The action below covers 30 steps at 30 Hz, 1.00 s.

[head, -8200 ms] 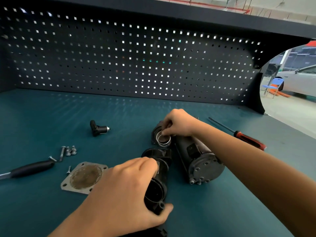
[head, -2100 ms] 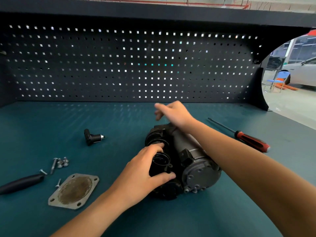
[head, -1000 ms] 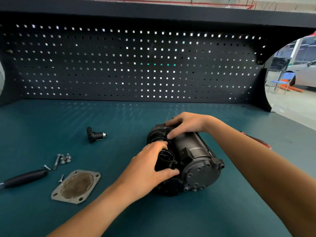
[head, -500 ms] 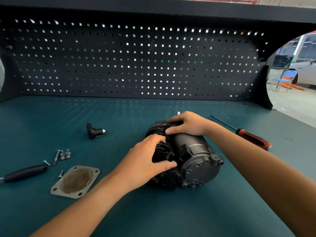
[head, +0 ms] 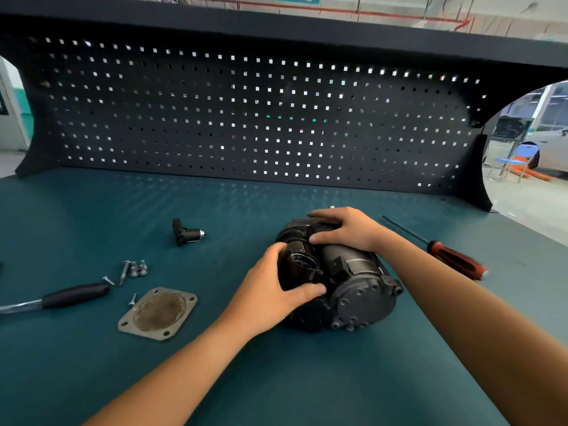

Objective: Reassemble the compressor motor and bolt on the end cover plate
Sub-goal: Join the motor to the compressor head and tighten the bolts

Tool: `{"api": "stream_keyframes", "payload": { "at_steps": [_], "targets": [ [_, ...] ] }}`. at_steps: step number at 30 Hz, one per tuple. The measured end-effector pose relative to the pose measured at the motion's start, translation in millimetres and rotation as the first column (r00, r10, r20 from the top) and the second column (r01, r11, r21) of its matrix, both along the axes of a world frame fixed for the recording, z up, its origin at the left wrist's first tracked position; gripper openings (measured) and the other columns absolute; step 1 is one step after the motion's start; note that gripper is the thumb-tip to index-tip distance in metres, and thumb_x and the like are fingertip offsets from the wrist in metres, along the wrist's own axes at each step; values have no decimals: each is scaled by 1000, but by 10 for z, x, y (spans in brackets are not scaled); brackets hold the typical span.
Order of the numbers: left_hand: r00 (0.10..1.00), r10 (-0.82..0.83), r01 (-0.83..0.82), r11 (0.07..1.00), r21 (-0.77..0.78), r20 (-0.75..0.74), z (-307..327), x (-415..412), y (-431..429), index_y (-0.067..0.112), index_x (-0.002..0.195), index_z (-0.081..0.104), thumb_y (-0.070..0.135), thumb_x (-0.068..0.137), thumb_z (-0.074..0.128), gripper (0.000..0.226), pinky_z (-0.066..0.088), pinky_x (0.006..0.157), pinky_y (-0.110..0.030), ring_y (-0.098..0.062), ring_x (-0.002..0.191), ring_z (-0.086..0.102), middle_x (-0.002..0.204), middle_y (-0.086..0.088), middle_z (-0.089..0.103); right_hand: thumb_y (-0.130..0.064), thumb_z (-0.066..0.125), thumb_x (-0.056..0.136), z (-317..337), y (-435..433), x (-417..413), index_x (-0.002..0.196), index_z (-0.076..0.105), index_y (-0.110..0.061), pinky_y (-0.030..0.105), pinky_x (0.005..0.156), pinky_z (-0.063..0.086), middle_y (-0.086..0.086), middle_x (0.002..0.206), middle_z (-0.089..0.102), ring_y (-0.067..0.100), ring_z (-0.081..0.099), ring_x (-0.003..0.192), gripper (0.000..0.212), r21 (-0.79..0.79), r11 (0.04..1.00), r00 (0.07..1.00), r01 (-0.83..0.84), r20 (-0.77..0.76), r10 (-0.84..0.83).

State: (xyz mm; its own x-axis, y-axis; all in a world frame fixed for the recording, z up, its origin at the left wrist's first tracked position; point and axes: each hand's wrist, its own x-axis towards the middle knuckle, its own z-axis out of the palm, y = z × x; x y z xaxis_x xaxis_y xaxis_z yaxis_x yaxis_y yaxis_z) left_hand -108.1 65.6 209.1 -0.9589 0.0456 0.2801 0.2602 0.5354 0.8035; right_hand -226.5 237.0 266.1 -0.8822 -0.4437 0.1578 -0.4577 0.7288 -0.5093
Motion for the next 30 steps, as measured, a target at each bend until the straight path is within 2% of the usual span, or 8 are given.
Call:
{"api": "stream_keyframes", "payload": {
  "at_steps": [3, 5, 8, 12, 15, 19, 25, 30],
  "targets": [
    [987, -125, 132, 989, -70, 99, 1, 82, -104, 37, 142, 22, 57, 60, 73, 99, 35, 84, -8, 7, 117, 43, 133, 24, 42, -35, 77, 74, 7, 10, -19, 132, 51, -30, 22, 101, 35, -4, 126, 60, 12, 52, 119, 63, -27, 1000, 1000, -5, 21, 5],
    [975, -181, 198, 972, -130, 131, -34, 146, -136, 39, 146, 11, 49, 66, 74, 103, 39, 96, -15, 4, 122, 43, 141, 21, 39, -36, 77, 73, 17, 15, -31, 131, 52, -30, 19, 97, 34, -5, 124, 62, 10, 53, 116, 64, -19, 1000, 1000, -6, 13, 6],
    [988, -145, 152, 977, -151, 55, -85, 181, -110, 33, 149, 9, 34, 77, 71, 95, 37, 105, -26, -2, 128, 41, 146, 14, 37, -36, 78, 72, 18, 5, -34, 130, 53, -29, 16, 94, 33, -7, 119, 64, 7, 54, 112, 63, -20, 1000, 1000, -2, -7, 2],
    [997, -70, 75, 976, -203, 33, -118, 174, -135, 36, 148, 9, 46, 75, 72, 97, 37, 105, -28, -8, 131, 40, 145, 14, 38, -34, 78, 72, 16, -3, -21, 129, 54, -29, 15, 91, 32, -7, 118, 65, 1, 52, 105, 62, -32, 999, 1000, 8, -11, -9],
    [997, 9, 17, 949, -315, 81, -124, 167, -167, 35, 141, 24, 61, 71, 66, 85, 40, 100, -34, -12, 122, 49, 132, 14, 52, -33, 78, 73, 10, -4, -11, 129, 53, -28, 13, 89, 31, -7, 119, 64, 1, 52, 104, 61, -54, 998, 1000, 18, 5, -18],
    [992, 34, 32, 860, -510, 119, -143, 158, -144, 37, 123, 49, 69, 77, 51, 56, 22, 108, -53, -13, 127, 37, 126, 14, 52, -33, 77, 74, -10, -9, 24, 131, 51, -24, 19, 95, 33, -7, 121, 62, 7, 53, 111, 64, -82, 995, 999, 50, 20, -48],
    [987, -37, 118, 832, -543, 157, -192, 145, -122, 38, 131, 45, 65, 85, 40, 54, 3, 108, -61, -8, 134, 23, 139, 18, 38, -35, 65, 84, -90, 205, 238, 121, 58, -26, 24, 92, 39, -5, 123, 57, 8, 54, 109, 38, -514, 827, 973, 229, 94, -211],
    [989, -52, 111, 874, -473, 137, -196, 164, -90, 32, 118, 53, 61, 89, 38, 44, 6, 111, -54, -4, 123, 37, 121, 18, 51, -51, 54, 82, -101, 480, 546, 120, 50, -34, 33, 97, 32, -13, 128, 48, 10, 41, 121, 42, -577, 751, 933, 320, 330, -144]
  ]
}}
